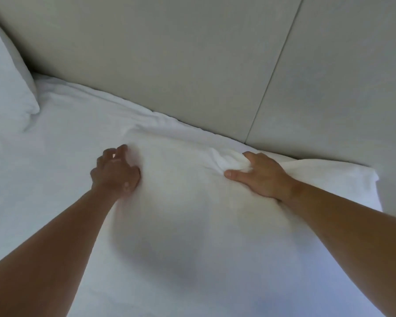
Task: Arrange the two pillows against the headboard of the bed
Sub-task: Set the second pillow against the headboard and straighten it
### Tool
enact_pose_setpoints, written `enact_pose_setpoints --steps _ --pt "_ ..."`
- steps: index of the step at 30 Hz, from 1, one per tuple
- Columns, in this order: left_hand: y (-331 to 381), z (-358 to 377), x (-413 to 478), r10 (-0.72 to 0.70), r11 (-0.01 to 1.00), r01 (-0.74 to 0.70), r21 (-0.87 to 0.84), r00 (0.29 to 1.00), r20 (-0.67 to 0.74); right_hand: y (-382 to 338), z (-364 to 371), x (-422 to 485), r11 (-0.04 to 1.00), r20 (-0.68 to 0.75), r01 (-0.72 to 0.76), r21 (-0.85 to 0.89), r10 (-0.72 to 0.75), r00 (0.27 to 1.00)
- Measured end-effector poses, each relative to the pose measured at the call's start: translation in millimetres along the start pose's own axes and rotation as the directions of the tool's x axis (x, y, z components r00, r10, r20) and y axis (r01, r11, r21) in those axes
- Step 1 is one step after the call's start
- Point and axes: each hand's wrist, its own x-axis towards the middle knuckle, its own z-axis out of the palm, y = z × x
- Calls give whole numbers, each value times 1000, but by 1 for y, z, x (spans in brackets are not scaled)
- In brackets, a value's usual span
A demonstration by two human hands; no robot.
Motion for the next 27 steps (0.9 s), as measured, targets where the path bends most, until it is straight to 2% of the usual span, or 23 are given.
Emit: enact_pose_setpoints --steps 2,4,9,14,17,23,27 --pt "25 -8 14 223 975 -222 -15 974 30 2 -11 -5 998 46 4 -56 -1 999" --pt "51 -13 31 338 941 -332 -63 932 135 10 -26 -12 995 94 -22 -100 32 995" --pt "110 -8 60 410 865 -481 146 843 347 38 -60 -20 975 164 -89 -204 123 979" --pt "121 8 81 353 846 -500 184 785 509 77 -70 -13 953 143 -214 -216 248 958" --pt "117 25 81 349 829 -519 211 772 531 88 -63 -13 965 140 -180 -193 209 968" --pt "114 26 62 397 787 -558 263 785 476 85 -42 -28 972 21 -188 -140 193 981" --pt "103 5 49 488 789 -590 173 772 407 71 -51 -56 972 -1 -206 -111 207 978"
